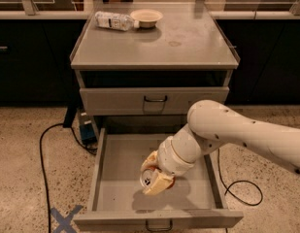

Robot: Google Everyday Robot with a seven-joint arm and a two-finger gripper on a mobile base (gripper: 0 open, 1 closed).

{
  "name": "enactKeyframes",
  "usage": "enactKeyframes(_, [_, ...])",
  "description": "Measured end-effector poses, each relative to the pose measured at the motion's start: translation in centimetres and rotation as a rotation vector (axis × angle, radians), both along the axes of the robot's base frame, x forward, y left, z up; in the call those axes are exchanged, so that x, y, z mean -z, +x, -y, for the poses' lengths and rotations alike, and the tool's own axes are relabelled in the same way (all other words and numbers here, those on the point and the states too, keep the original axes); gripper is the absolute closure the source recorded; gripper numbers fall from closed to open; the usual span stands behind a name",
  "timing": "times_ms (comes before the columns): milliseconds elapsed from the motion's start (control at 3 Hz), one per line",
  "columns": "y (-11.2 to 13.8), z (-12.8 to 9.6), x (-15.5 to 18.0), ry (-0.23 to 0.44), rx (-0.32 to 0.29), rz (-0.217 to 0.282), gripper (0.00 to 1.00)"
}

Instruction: Place coke can into middle drawer

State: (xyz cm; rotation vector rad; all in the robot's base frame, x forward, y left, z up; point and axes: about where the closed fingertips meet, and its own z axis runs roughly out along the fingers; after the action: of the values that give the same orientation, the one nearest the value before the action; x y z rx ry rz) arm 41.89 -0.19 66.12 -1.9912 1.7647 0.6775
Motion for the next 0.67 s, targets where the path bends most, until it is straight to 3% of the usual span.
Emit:
enactKeyframes(333, [0.0, 0.0, 0.0, 0.000, 0.000, 0.000, 1.00])
enactKeyframes(667, [2.0, 0.0, 2.2, -0.003, 0.024, 0.026, 1.00])
